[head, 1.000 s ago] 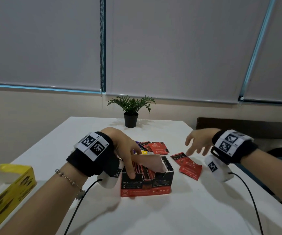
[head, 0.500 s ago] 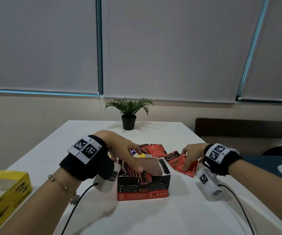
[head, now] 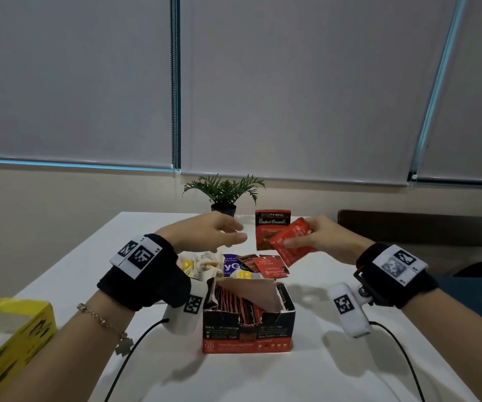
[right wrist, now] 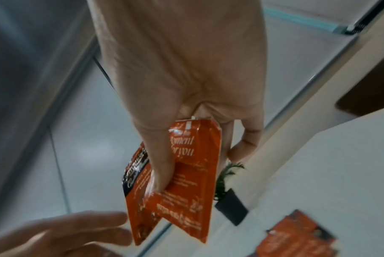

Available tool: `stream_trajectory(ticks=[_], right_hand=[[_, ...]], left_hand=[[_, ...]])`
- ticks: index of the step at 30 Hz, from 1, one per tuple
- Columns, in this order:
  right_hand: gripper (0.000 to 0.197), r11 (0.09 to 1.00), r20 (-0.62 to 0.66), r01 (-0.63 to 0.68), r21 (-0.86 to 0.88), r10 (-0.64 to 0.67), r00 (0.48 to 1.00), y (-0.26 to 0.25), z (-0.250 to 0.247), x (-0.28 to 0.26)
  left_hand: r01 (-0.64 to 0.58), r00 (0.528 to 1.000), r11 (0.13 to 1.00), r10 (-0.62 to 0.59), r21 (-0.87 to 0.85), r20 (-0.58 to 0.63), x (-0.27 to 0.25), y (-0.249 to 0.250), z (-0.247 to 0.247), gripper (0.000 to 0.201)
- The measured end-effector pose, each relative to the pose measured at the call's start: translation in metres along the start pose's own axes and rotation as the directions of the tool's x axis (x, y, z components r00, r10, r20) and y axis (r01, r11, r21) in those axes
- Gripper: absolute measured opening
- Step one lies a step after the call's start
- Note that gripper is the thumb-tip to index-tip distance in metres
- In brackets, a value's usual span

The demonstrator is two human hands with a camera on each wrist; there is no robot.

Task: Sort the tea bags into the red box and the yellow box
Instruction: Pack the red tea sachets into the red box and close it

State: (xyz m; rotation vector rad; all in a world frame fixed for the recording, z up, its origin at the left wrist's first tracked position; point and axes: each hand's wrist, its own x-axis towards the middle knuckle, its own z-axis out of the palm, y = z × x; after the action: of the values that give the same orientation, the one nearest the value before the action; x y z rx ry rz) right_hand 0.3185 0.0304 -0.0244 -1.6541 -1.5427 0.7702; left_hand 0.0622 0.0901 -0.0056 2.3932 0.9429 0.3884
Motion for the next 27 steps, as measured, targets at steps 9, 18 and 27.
stream_trajectory(ticks=[9,18,27], right_hand=[[0.017,0.962,0.064,0.163,0.218,-0.181,0.981,-0.060,0.023,-0.019],[0.025,0.991,-0.148,0.130,0.040,-0.123,0.981,-0.081,0.029,-0.011],[0.045,0.659,0.144,-0.083,0.748,-0.040,0.989,-0.086,0.033,-0.007]], left_hand=[[-0.214,0.943,0.907,0.096,-0.364,-0.317,-0.005,0.011,-0.007,0.023],[-0.217,0.859,0.973,0.156,-0.072,-0.488,-0.003,0.008,-0.014,0.015],[-0.264,0.940,0.904,0.162,-0.337,-0.301,-0.005,0.017,-0.008,0.020]])
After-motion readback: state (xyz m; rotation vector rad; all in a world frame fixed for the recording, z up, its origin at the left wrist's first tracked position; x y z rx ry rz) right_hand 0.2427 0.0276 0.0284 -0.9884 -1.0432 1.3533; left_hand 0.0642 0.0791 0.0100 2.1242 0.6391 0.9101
